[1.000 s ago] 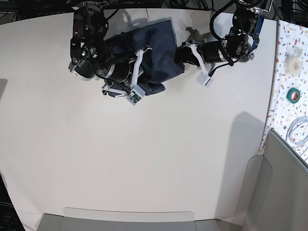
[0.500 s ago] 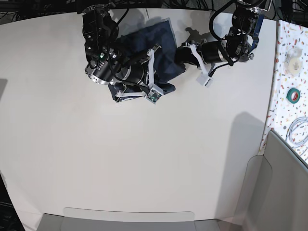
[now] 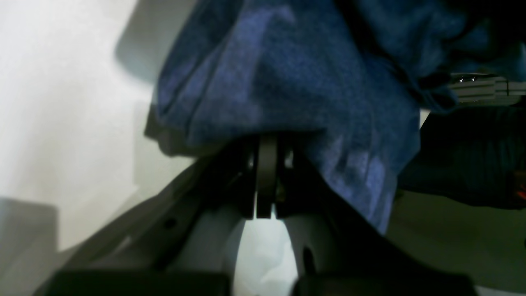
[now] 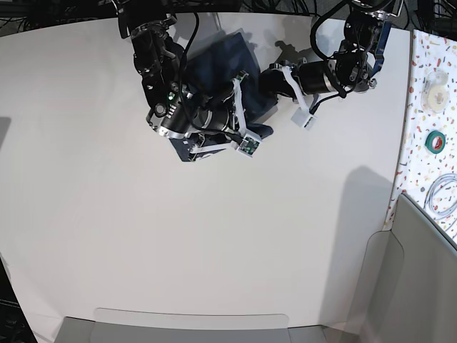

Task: Layout the t-shirt on the table in an organized manner, then fold the t-shirt properly
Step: 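Fold the bundle over toward the left gripper with the right gripper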

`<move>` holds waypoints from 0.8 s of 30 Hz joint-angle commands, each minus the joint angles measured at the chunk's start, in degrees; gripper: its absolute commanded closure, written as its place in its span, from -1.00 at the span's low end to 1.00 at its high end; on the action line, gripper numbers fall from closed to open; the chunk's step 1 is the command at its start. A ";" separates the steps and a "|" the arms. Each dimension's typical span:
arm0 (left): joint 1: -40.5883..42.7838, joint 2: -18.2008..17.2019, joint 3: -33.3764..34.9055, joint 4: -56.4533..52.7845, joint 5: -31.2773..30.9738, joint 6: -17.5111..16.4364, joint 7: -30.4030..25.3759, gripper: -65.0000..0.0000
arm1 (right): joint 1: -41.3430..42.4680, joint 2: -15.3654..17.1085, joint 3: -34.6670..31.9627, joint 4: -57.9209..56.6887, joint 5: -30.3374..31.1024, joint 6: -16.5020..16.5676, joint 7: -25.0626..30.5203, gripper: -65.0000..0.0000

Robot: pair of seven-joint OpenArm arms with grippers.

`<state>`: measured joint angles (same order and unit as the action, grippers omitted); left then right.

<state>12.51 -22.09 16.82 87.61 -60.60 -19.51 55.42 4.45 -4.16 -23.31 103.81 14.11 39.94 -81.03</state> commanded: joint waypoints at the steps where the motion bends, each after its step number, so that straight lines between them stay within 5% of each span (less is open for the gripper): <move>1: 0.28 0.06 0.19 -1.33 1.92 1.88 0.89 1.00 | 0.96 -0.54 -0.56 0.59 0.53 0.06 1.03 1.00; 9: 0.28 0.06 0.10 -1.33 1.92 1.88 0.89 1.00 | 0.87 -0.72 -9.17 0.32 -11.34 0.06 1.03 1.00; 16: 0.19 0.06 0.10 -1.33 1.92 1.88 0.89 1.00 | 0.96 -0.80 -11.63 0.67 -12.31 0.06 1.03 0.97; 24: 0.19 -0.02 0.10 -1.33 1.92 1.88 0.89 1.00 | 0.96 -0.80 -11.46 4.10 -12.31 0.06 1.03 0.13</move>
<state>12.51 -22.09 16.80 87.61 -60.62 -19.51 55.42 4.47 -4.29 -34.85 106.74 1.41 39.92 -80.82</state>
